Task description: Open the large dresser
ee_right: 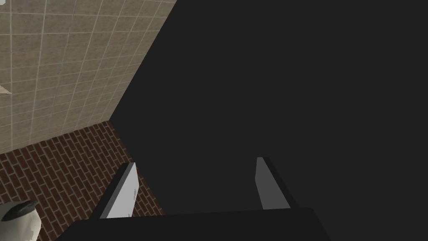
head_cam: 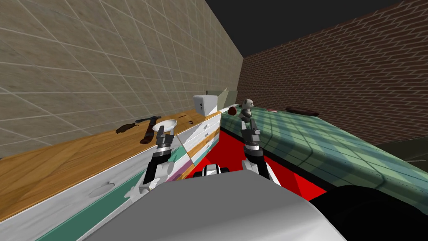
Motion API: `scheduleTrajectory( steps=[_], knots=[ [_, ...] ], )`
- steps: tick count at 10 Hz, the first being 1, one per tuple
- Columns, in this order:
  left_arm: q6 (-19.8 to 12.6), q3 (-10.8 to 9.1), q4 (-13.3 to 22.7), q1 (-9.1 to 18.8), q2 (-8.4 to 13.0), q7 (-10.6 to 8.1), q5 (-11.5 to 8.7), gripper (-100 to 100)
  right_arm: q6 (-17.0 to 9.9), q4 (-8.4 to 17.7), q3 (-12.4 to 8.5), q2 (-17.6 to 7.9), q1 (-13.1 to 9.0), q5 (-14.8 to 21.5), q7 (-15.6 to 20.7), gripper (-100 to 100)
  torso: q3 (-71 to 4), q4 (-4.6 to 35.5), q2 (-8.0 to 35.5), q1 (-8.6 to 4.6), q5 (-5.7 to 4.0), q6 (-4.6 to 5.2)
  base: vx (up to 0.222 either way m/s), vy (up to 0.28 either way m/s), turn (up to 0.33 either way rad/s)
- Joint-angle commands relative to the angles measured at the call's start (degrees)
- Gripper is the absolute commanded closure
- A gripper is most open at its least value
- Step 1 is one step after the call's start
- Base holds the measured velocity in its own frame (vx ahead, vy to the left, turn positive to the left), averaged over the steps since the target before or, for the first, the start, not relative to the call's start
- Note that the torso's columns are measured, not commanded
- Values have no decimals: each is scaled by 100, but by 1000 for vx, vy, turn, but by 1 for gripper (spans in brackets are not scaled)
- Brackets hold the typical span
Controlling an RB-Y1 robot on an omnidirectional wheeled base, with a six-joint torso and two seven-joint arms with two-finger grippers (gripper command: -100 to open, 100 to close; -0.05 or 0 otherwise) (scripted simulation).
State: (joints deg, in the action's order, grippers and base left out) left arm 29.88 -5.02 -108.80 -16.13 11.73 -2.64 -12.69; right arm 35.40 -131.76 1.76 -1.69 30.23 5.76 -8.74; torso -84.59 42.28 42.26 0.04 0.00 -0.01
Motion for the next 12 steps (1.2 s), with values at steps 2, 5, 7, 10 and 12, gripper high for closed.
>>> scheduleTrajectory(
  steps=[2,5,7,10,12],
  knots=[
    [-61,-40,558,308,36,192,-179,-100,0,0,0,-1,-1,0,0,0,6,2,10,14,3,1,71,-115,46],
    [-105,-80,1043,550,34,328,-327,-100,0,0,0,-1,-1,0,0,0,3,2,6,-3,-2,2,71,-136,74],
    [-127,-100,1282,671,27,396,-402,-100,0,0,0,0,-1,0,0,0,-10,-10,-20,-11,3,14,60,-139,102],
    [-169,-140,1732,911,10,531,-549,-100,0,0,0,0,-1,0,0,0,-42,-48,-76,-16,22,40,47,-144,79],
    [-190,-160,1953,1029,-3,597,-620,-100,0,0,-1,-1,-1,0,0,0,-62,-68,-112,8,40,64,55,-96,62]
  ],
)
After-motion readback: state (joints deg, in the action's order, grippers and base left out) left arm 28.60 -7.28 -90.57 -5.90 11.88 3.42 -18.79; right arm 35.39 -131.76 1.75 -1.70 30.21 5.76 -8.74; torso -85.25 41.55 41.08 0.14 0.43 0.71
